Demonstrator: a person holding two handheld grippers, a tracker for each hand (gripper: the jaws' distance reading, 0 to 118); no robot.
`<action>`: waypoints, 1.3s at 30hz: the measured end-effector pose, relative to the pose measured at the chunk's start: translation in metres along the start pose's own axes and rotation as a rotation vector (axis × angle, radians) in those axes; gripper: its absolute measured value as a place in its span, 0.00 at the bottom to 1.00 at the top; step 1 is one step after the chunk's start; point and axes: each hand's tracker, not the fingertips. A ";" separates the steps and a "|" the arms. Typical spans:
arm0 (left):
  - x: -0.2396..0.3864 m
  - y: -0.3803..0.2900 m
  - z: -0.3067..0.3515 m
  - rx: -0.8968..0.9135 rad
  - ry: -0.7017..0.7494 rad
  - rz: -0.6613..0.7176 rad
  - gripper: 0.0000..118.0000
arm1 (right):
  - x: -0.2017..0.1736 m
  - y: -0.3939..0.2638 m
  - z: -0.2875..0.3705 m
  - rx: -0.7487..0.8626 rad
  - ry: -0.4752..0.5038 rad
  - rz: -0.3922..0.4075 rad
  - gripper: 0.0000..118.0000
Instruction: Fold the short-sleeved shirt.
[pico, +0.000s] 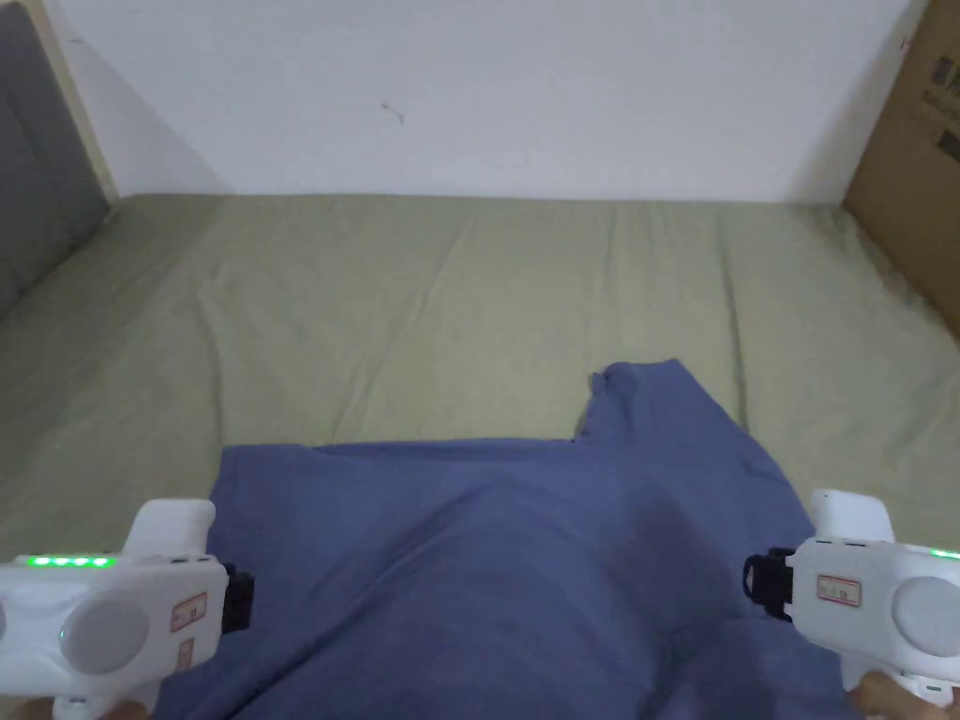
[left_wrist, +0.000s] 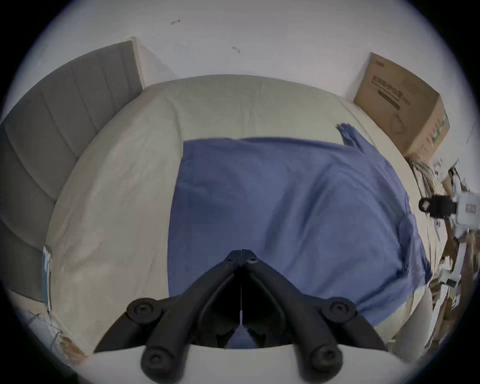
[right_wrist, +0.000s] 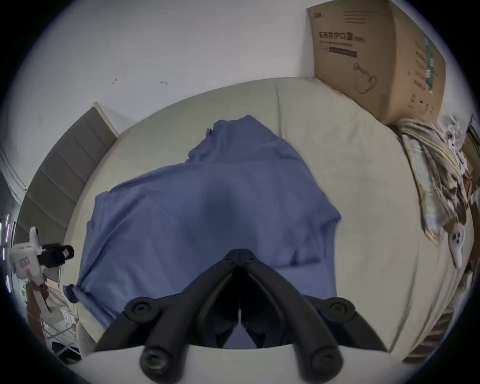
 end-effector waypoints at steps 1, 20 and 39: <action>-0.003 0.011 -0.006 0.000 0.001 0.002 0.58 | -0.002 0.006 -0.006 -0.001 0.001 0.009 0.01; -0.042 0.125 -0.167 -0.094 0.090 0.127 0.68 | 0.029 0.004 -0.040 -0.050 0.042 -0.046 0.01; -0.025 0.133 -0.132 -0.071 0.066 0.028 0.03 | 0.066 0.123 -0.092 -0.026 0.012 0.004 0.64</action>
